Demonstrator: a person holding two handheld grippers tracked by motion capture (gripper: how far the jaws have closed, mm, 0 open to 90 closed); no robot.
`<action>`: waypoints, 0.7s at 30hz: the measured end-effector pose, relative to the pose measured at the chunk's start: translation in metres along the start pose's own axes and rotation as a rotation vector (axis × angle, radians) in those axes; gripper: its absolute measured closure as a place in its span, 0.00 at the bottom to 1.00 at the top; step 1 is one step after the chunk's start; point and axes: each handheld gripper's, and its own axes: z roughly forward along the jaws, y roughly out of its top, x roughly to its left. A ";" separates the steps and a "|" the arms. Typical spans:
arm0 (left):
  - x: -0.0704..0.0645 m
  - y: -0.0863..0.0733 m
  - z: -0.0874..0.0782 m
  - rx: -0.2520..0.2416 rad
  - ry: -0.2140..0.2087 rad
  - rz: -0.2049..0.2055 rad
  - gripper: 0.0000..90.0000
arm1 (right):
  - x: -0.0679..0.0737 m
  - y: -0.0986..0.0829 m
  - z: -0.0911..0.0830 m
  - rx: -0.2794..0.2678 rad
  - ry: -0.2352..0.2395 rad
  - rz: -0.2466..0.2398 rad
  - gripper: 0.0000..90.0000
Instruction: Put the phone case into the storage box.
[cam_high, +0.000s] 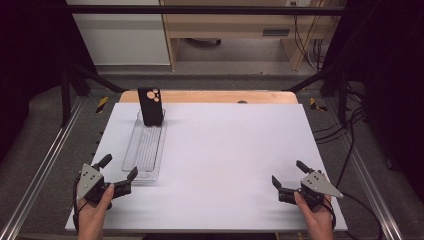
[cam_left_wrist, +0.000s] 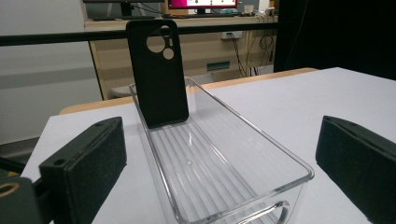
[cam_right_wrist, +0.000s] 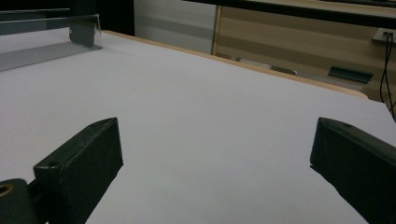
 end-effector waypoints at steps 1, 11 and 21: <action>0.000 -0.001 0.001 -0.013 -0.010 0.000 0.02 | 0.000 0.000 0.000 0.000 0.001 0.001 0.03; 0.003 -0.011 0.002 -0.040 -0.019 -0.028 0.02 | 0.003 -0.002 0.003 -0.020 0.014 0.030 0.03; 0.000 -0.010 0.005 -0.088 -0.015 0.016 0.02 | 0.007 -0.002 0.016 -0.033 0.011 0.032 0.03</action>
